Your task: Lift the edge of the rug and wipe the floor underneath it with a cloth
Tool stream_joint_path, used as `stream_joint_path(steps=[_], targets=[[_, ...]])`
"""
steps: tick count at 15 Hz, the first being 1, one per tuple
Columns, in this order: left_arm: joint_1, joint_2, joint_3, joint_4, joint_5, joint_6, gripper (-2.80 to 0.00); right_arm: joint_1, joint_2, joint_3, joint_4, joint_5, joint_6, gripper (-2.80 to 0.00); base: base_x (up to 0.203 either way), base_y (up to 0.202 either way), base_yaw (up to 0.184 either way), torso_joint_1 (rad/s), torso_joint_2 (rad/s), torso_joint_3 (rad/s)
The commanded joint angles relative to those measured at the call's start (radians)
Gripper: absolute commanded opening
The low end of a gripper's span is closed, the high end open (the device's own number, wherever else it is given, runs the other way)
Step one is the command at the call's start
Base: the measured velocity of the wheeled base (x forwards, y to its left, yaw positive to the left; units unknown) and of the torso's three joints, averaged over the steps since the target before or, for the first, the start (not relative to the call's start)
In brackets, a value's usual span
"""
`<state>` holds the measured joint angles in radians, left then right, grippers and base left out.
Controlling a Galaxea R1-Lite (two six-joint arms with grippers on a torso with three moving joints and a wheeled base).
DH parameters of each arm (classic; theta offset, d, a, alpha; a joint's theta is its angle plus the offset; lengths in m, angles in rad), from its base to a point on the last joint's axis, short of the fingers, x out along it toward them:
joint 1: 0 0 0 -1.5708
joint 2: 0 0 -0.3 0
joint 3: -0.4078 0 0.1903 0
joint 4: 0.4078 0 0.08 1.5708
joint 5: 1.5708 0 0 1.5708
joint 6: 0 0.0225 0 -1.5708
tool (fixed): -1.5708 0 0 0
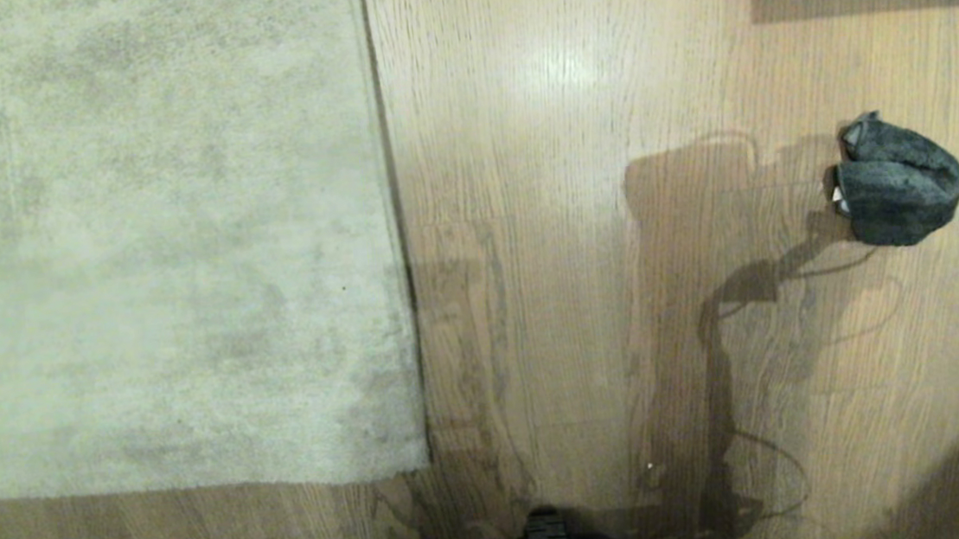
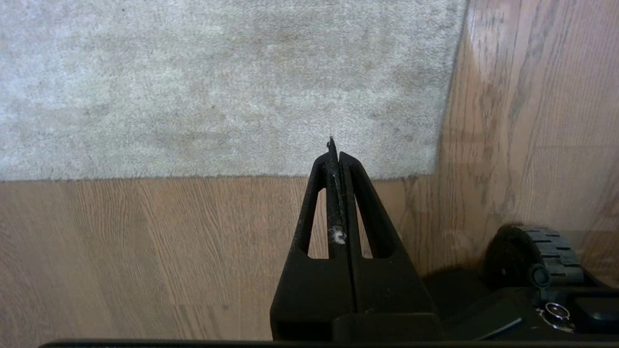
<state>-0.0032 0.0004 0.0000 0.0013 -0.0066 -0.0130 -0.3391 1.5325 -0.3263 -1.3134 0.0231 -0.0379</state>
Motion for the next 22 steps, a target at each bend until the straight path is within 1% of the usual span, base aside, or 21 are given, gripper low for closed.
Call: stream_joint_path(steps=[1,4,6,8,10,12,14,15,16,18,19,20,22], targets=[[0.000,0.001,0.000,0.000,0.000,-0.001,-2.80,0.000,-0.068,0.051,-0.006,0.003,0.000,-2.80,0.000,0.000,0.000,0.000,0.00,0.000],[0.000,0.001,0.000,0.000,-0.001,-0.001,-2.80,0.000,-0.157,0.123,0.005,0.024,0.000,-2.80,0.000,0.000,0.000,0.000,0.00,0.000],[0.000,0.001,0.000,0.000,0.000,-0.001,-2.80,0.000,-0.223,0.207,0.007,0.033,0.000,-2.80,0.000,0.000,0.000,0.000,0.00,0.000],[0.000,0.001,0.000,0.000,0.000,-0.001,-2.80,0.001,-0.308,0.293,0.011,0.059,0.003,-2.80,0.000,0.000,0.000,0.000,0.00,0.000],[0.000,0.001,0.000,0.000,0.000,-0.001,-2.80,0.002,-0.421,0.317,0.061,0.088,0.011,-2.80,0.000,0.000,0.000,0.000,0.00,0.000],[0.000,0.001,0.000,0.000,0.000,-0.001,-2.80,0.003,-0.552,0.323,0.149,0.118,0.014,-2.80,0.000,0.000,0.000,0.000,0.00,0.000],[0.000,0.001,0.000,0.000,-0.001,-0.001,-2.80,0.012,-0.725,0.325,0.272,0.146,0.015,-2.80,0.000,0.000,0.000,0.000,0.00,0.000],[0.000,0.001,0.000,0.000,0.000,-0.001,-2.80,0.036,-0.819,0.325,0.352,0.151,0.012,-2.80,0.000,0.000,0.000,0.000,0.00,0.000],[0.000,0.001,0.000,0.000,0.000,-0.001,-2.80,0.084,-0.922,0.325,0.443,0.145,0.009,-2.80,0.000,0.000,0.000,0.000,0.00,0.000],[0.000,0.001,0.000,0.000,0.000,-0.001,-2.80,0.215,-1.105,0.326,0.630,0.083,0.007,-2.80,0.000,0.000,0.000,0.000,0.00,0.000],[0.000,0.001,0.000,0.000,0.000,-0.001,-2.80,0.267,-1.182,0.326,0.732,0.044,0.007,-2.80,0.000,0.000,0.000,0.000,0.00,0.000],[0.000,0.001,0.000,0.000,0.000,-0.001,-2.80,0.298,-1.254,0.326,0.842,0.017,0.009,-2.80,0.000,0.000,0.000,0.000,0.00,0.000],[0.000,0.001,0.000,0.000,0.000,-0.001,-2.80,0.329,-1.393,0.326,1.091,-0.008,0.007,-2.80,0.000,0.000,0.000,0.000,0.00,0.000]])
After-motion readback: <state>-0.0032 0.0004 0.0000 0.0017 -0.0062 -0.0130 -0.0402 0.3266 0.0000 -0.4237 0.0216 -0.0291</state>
